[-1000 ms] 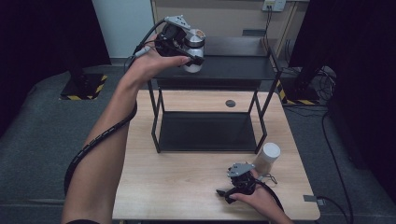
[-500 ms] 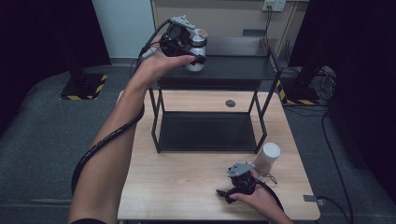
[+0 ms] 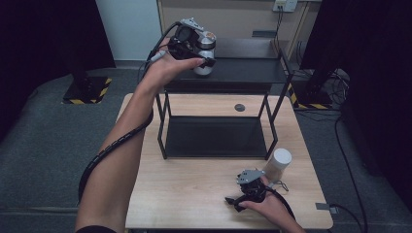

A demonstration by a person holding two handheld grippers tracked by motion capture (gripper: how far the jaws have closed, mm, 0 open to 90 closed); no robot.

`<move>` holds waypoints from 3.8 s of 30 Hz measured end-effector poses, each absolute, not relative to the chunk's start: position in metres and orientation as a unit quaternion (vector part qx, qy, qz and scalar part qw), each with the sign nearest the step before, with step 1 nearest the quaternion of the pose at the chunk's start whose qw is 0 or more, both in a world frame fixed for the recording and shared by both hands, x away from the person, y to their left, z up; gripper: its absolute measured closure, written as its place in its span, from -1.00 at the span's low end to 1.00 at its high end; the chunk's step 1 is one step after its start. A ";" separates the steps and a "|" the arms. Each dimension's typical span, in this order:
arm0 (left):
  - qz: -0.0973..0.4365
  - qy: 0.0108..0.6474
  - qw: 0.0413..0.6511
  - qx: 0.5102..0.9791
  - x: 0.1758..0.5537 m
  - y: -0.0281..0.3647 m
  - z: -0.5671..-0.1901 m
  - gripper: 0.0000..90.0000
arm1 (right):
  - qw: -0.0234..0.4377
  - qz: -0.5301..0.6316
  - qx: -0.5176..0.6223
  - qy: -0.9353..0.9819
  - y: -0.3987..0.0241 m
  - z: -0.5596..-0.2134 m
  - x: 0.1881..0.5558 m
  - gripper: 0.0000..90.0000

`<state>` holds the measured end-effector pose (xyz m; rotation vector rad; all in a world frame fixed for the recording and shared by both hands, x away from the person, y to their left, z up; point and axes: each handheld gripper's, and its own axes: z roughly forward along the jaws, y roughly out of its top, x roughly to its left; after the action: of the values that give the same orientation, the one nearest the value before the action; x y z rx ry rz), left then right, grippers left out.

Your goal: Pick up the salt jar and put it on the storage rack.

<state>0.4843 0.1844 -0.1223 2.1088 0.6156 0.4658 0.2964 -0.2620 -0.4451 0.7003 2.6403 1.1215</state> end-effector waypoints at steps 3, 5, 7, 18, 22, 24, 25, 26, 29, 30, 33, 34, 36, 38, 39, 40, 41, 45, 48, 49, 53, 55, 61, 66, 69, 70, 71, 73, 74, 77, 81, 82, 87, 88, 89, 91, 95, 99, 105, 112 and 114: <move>0.184 0.252 0.438 0.843 0.485 0.186 -0.125 -0.33 | 0.094 0.378 0.236 0.890 -0.262 -0.445 0.297 -0.97; 0.183 0.253 0.440 0.842 0.486 0.186 -0.126 -0.33 | 0.094 0.378 0.235 0.890 -0.262 -0.445 0.297 -0.97; 0.181 0.253 0.441 0.842 0.487 0.186 -0.127 -0.33 | 0.094 0.378 0.235 0.891 -0.262 -0.445 0.297 -0.97; 0.169 0.277 0.450 0.832 0.492 0.190 -0.137 -0.33 | 0.094 0.378 0.234 0.891 -0.262 -0.445 0.297 -0.97; 0.165 0.281 0.452 0.830 0.492 0.191 -0.138 -0.34 | 0.093 0.378 0.234 0.891 -0.263 -0.445 0.297 -0.97; 0.162 0.284 0.454 0.829 0.493 0.192 -0.139 -0.34 | 0.093 0.378 0.234 0.891 -0.263 -0.445 0.297 -0.97; 0.161 0.284 0.456 0.828 0.494 0.193 -0.140 -0.34 | 0.093 0.378 0.234 0.891 -0.263 -0.445 0.297 -0.97; 0.161 0.283 0.456 0.828 0.494 0.193 -0.140 -0.34 | 0.093 0.378 0.234 0.891 -0.263 -0.445 0.297 -0.97; 0.163 0.283 0.455 0.828 0.492 0.192 -0.140 -0.34 | 0.093 0.378 0.234 0.891 -0.263 -0.445 0.297 -0.97; 0.163 0.283 0.456 0.828 0.492 0.193 -0.140 -0.34 | 0.093 0.378 0.234 0.891 -0.263 -0.445 0.297 -0.97; 0.164 0.285 0.458 0.826 0.492 0.193 -0.142 -0.34 | 0.093 0.378 0.234 0.891 -0.263 -0.445 0.297 -0.97; 0.164 0.285 0.458 0.826 0.492 0.193 -0.142 -0.34 | 0.093 0.378 0.234 0.891 -0.263 -0.445 0.297 -0.97; 0.165 0.285 0.459 0.825 0.491 0.193 -0.142 -0.34 | 0.093 0.378 0.234 0.891 -0.263 -0.445 0.297 -0.97; 0.165 0.285 0.460 0.825 0.491 0.193 -0.143 -0.34 | 0.093 0.378 0.234 0.891 -0.263 -0.445 0.297 -0.97; 0.165 0.284 0.460 0.825 0.491 0.193 -0.143 -0.34 | 0.093 0.378 0.234 0.891 -0.263 -0.445 0.297 -0.97; 0.166 0.284 0.460 0.825 0.491 0.193 -0.143 -0.34 | 0.093 0.378 0.234 0.891 -0.263 -0.445 0.297 -0.97; 0.166 0.284 0.461 0.824 0.491 0.193 -0.143 -0.34 | 0.093 0.378 0.234 0.891 -0.263 -0.445 0.297 -0.97; 0.166 0.286 0.462 0.823 0.490 0.193 -0.144 -0.34 | 0.093 0.378 0.234 0.891 -0.263 -0.445 0.297 -0.97; 0.167 0.287 0.461 0.823 0.490 0.193 -0.144 -0.35 | 0.093 0.378 0.233 0.891 -0.263 -0.445 0.297 -0.97; 0.167 0.288 0.460 0.823 0.489 0.193 -0.143 -0.35 | 0.093 0.378 0.234 0.891 -0.263 -0.445 0.297 -0.97; 0.178 0.287 0.459 0.822 0.486 0.194 -0.140 -0.58 | 0.093 0.378 0.234 0.891 -0.263 -0.445 0.297 -0.97; 0.188 0.287 0.449 0.825 0.483 0.193 -0.137 -0.69 | 0.093 0.378 0.234 0.891 -0.263 -0.445 0.297 -0.97; 0.197 0.278 0.439 0.831 0.475 0.196 -0.134 -0.92 | 0.093 0.378 0.234 0.891 -0.263 -0.445 0.297 -0.97; 0.204 0.278 0.450 0.824 0.466 0.207 -0.133 -0.95 | 0.093 0.378 0.234 0.891 -0.263 -0.445 0.297 -0.97; 0.206 0.276 0.454 0.822 0.459 0.213 -0.131 -0.95 | 0.093 0.378 0.233 0.891 -0.263 -0.445 0.297 -0.97; 0.206 0.276 0.456 0.820 0.456 0.215 -0.131 -0.96 | 0.094 0.378 0.234 0.891 -0.263 -0.445 0.297 -0.97; 0.207 0.276 0.459 0.819 0.454 0.217 -0.130 -0.96 | 0.094 0.378 0.234 0.891 -0.263 -0.445 0.297 -0.97; 0.203 0.275 0.468 0.815 0.450 0.223 -0.130 -0.96 | 0.093 0.378 0.234 0.891 -0.263 -0.445 0.297 -0.97; 0.202 0.275 0.473 0.813 0.447 0.226 -0.129 -0.96 | 0.093 0.378 0.234 0.891 -0.263 -0.445 0.297 -0.97; 0.205 0.272 0.480 0.809 0.438 0.231 -0.126 -0.96 | 0.093 0.378 0.234 0.891 -0.263 -0.445 0.297 -0.97; 0.211 0.260 0.488 0.806 0.425 0.236 -0.123 -0.96 | 0.094 0.378 0.234 0.891 -0.263 -0.445 0.297 -0.97; 0.215 0.258 0.488 0.806 0.421 0.237 -0.123 -0.96 | 0.094 0.378 0.234 0.891 -0.263 -0.445 0.297 -0.97; 0.224 0.250 0.492 0.803 0.403 0.246 -0.127 -0.96 | 0.093 0.378 0.234 0.891 -0.263 -0.445 0.297 -0.97; 0.226 0.250 0.492 0.803 0.399 0.249 -0.130 -0.96 | 0.093 0.378 0.234 0.891 -0.262 -0.445 0.297 -0.97; 0.230 0.250 0.492 0.802 0.394 0.251 -0.132 -0.96 | 0.093 0.378 0.234 0.891 -0.263 -0.445 0.297 -0.97; 0.232 0.251 0.493 0.800 0.386 0.257 -0.138 -0.96 | 0.093 0.378 0.234 0.891 -0.262 -0.445 0.297 -0.97; 0.236 0.250 0.501 0.794 0.368 0.268 -0.155 -0.96 | 0.093 0.378 0.234 0.891 -0.262 -0.445 0.297 -0.97; 0.247 0.244 0.497 0.795 0.349 0.273 -0.173 -0.96 | 0.093 0.378 0.234 0.891 -0.262 -0.445 0.297 -0.97; 0.238 0.239 0.504 0.795 0.327 0.280 -0.204 -0.97 | 0.094 0.378 0.234 0.891 -0.262 -0.445 0.297 -0.97; 0.237 0.235 0.494 0.802 0.308 0.278 -0.243 -0.97 | 0.094 0.378 0.234 0.891 -0.262 -0.445 0.297 -0.97; 0.238 0.232 0.486 0.808 0.303 0.276 -0.255 -0.97 | 0.094 0.378 0.233 0.891 -0.262 -0.445 0.297 -0.97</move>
<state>0.3032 0.2756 -0.2545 1.9659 0.5641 0.5784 0.2972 -0.2625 -0.4452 0.6910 2.6423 1.1215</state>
